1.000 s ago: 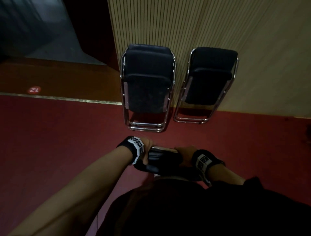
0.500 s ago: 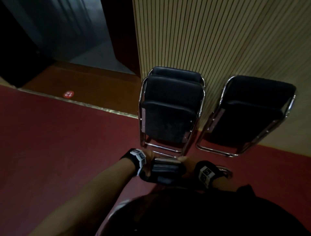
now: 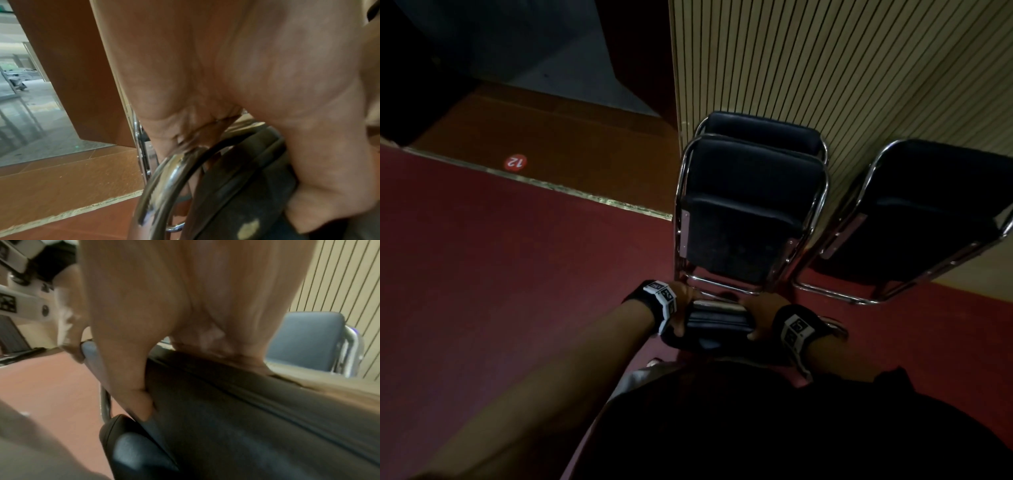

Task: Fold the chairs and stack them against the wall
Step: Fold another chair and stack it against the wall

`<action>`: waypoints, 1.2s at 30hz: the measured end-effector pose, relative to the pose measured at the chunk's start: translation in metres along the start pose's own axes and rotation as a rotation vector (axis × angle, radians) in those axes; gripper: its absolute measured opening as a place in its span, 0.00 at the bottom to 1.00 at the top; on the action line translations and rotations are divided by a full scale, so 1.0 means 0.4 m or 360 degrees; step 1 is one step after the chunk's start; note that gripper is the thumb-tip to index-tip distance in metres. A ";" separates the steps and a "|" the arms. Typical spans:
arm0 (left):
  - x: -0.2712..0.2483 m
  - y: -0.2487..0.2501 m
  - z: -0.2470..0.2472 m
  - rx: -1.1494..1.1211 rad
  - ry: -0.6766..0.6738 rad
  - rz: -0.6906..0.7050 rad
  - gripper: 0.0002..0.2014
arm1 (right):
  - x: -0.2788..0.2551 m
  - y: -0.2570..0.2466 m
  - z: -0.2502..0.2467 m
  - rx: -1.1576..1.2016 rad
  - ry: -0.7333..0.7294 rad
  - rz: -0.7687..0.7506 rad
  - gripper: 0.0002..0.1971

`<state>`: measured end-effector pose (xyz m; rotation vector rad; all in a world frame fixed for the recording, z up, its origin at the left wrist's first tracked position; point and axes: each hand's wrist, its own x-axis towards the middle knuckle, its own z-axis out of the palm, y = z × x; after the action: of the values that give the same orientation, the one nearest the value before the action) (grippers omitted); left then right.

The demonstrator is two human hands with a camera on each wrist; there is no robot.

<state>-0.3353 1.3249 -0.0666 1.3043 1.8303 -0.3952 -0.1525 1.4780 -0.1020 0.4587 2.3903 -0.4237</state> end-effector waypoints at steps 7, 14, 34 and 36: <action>-0.008 -0.137 -0.071 -0.0040 0.0072 0.0111 0.43 | 0.077 -0.091 -0.085 0.0088 0.0069 0.0104 0.29; -0.011 -0.222 -0.105 -0.0018 0.0257 0.0085 0.41 | 0.161 -0.133 -0.114 0.0232 0.0089 0.0105 0.38; 0.240 -0.270 -0.371 -0.0296 0.0568 -0.0414 0.42 | 0.467 0.209 -0.483 0.0328 0.0298 0.0272 0.36; 0.255 -0.281 -0.376 -0.0353 0.0518 -0.0417 0.43 | 0.508 0.226 -0.500 0.0302 0.0340 0.0318 0.36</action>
<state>-0.5135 1.4422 -0.0776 1.0229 2.2577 -0.1140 -0.3694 1.6840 -0.1058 0.8597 2.4858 -0.5358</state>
